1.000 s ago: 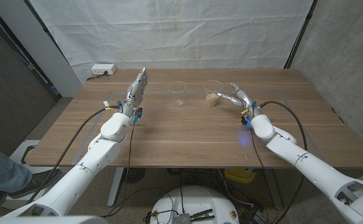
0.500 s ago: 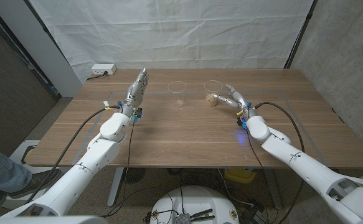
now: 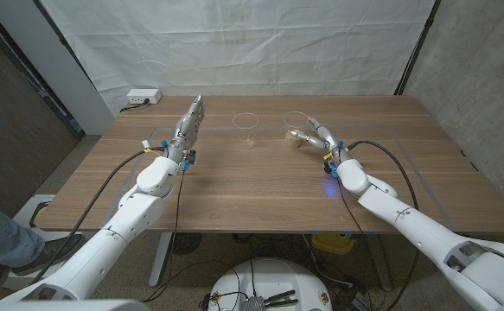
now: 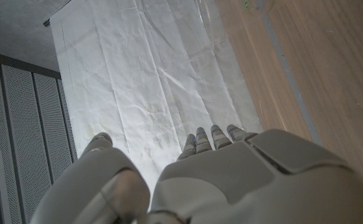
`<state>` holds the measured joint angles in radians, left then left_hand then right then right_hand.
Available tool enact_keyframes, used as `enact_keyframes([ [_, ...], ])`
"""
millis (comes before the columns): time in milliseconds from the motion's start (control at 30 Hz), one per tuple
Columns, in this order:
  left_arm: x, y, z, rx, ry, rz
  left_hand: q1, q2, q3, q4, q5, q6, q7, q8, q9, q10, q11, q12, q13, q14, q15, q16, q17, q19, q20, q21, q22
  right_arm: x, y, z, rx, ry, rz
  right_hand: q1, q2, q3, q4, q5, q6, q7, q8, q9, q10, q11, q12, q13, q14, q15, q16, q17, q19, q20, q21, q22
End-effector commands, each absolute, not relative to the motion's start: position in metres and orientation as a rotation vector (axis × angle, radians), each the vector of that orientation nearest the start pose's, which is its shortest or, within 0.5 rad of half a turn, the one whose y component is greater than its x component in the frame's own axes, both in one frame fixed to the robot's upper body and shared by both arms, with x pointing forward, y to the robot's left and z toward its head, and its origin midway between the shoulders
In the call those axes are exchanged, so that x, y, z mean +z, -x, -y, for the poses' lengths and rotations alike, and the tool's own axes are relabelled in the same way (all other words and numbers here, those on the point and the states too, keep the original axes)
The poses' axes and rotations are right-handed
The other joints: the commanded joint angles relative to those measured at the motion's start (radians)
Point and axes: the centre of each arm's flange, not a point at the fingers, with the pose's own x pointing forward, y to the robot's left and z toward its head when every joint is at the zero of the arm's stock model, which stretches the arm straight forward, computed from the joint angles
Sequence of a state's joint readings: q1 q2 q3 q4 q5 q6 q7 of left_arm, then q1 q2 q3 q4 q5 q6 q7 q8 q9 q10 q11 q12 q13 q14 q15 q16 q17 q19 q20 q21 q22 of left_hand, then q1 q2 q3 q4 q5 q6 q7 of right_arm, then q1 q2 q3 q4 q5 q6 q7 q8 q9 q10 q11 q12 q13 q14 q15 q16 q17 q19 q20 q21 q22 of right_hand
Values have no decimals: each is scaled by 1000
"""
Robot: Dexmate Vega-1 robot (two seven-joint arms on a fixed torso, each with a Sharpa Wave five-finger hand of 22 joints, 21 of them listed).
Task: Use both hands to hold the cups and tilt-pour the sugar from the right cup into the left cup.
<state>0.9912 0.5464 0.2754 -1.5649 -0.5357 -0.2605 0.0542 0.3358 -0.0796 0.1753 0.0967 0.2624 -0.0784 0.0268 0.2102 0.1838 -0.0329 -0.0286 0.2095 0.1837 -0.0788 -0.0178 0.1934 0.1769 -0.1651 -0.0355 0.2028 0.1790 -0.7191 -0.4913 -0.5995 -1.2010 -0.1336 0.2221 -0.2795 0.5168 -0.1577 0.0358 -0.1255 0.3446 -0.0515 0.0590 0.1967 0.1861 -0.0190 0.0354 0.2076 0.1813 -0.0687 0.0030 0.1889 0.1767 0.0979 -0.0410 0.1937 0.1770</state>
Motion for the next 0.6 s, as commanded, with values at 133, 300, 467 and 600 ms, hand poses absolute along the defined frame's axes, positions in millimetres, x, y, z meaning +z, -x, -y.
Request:
enact_keyframes([
  [133, -17, -601, -287, -172, -21, 676, 5, 3, -4, -3, -1, 5, 0, -6, 2, 4, 4, 0, 3, -5, 6, -5, 3, -11, -36, -2, 4, -45, -679, 213, 24, 742, 649, 6, 15, -6, 1, 10, 11, -3, 10, 3, 8, 4, 6, 3, 8, 3, 4, 4, 11, -56, 5, 1],
  [300, -20, -602, -288, -169, -15, 670, 5, 4, -5, -2, -1, 7, 0, -5, 2, 4, 4, 0, 3, -4, 5, -4, 4, -11, -36, -2, 4, -45, -680, 210, 28, 741, 649, 10, 18, -7, 1, 12, 18, -5, 11, 3, 15, 2, 8, 3, 17, 1, 6, 3, 14, -53, 5, 1],
  [467, -22, -603, -289, -161, -7, 667, 6, 5, -5, -2, -1, 7, 0, -6, 2, 5, 2, -1, 3, -4, 5, -5, 4, -14, -35, -3, 4, -43, -684, 208, 16, 736, 661, 15, 22, -8, 0, 15, 32, -6, 15, 3, 25, 0, 11, 3, 30, 0, 8, 3, 25, -54, 8, 1],
  [600, -23, -603, -290, -158, -3, 667, 6, 6, -6, -2, -2, 8, -1, -6, 2, 5, 4, -1, 3, -5, 6, -5, 4, -15, -35, -3, 4, -42, -686, 205, 18, 730, 664, 19, 25, -9, 0, 17, 38, -10, 16, 3, 32, 2, 13, 3, 35, 0, 9, 3, 29, -54, 9, 1],
])
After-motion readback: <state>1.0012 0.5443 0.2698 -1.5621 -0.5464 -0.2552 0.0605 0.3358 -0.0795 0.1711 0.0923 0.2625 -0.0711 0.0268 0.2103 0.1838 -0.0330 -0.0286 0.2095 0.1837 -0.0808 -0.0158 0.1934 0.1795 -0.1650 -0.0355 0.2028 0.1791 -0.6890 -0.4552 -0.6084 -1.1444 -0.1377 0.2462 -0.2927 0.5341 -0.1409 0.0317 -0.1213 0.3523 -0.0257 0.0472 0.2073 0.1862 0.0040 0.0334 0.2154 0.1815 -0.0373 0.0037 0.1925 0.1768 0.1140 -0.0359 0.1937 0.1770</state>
